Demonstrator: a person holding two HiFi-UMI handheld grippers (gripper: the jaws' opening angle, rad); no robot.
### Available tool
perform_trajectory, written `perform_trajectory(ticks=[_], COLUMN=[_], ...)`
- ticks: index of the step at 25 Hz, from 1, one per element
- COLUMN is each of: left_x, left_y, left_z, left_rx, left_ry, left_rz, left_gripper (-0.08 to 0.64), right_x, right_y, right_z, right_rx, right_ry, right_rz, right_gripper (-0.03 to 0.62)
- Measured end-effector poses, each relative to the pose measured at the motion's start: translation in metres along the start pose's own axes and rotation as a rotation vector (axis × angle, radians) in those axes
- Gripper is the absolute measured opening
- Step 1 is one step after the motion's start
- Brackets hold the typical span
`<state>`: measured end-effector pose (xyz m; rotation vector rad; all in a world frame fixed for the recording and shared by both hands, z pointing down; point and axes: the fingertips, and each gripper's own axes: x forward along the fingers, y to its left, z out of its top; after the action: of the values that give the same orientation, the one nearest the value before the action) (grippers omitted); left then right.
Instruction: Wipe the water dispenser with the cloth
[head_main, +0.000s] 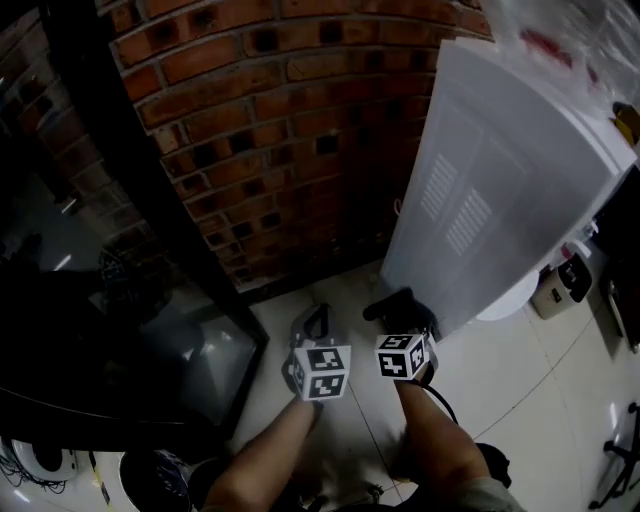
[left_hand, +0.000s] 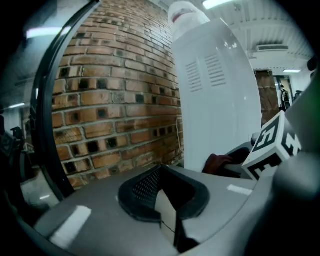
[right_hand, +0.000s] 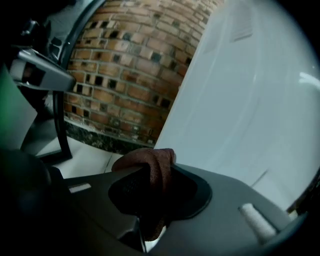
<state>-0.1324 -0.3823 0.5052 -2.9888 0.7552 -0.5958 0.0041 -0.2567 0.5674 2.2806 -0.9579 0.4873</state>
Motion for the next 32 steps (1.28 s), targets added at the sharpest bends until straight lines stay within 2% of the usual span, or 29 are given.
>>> perform_trajectory(ticks=[4, 9, 13, 16, 21, 25, 28, 32], left_x=[-0.040, -0.089, -0.128, -0.156, -0.187, -0.203, -0.201, -0.190], left_y=[0.002, -0.018, -0.041, -0.057, -0.070, -0.080, -0.083, -0.085], left_z=[0.051, 0.124, 0.177, 0.218, 0.290, 0.325, 0.324, 0.299], left_rx=[-0.014, -0.023, -0.002, 0.018, 0.048, 0.070, 0.075, 0.080], left_ry=[-0.072, -0.187, -0.282, -0.339, -0.433, -0.498, -0.493, -0.446], left_rz=[0.005, -0.032, -0.073, -0.110, -0.142, -0.152, -0.154, -0.151], left_gripper=[0.000, 0.000, 0.000, 0.000, 0.000, 0.000, 0.000, 0.000], right_x=[-0.069, -0.172, -0.256, -0.313, -0.361, -0.360, -0.355, -0.347], right_y=[-0.022, -0.081, -0.134, -0.174, -0.228, -0.246, -0.247, -0.227], right_z=[0.060, 0.151, 0.233, 0.283, 0.341, 0.355, 0.351, 0.333], right_rx=[-0.018, -0.030, -0.106, -0.174, -0.260, -0.324, -0.350, -0.412], right_ry=[-0.170, -0.408, -0.605, -0.705, -0.757, -0.700, -0.688, -0.692], right_rz=[0.010, -0.026, -0.101, -0.195, -0.345, -0.394, -0.420, -0.430], right_gripper=[0.089, 0.089, 0.089, 0.089, 0.089, 0.091, 0.089, 0.089])
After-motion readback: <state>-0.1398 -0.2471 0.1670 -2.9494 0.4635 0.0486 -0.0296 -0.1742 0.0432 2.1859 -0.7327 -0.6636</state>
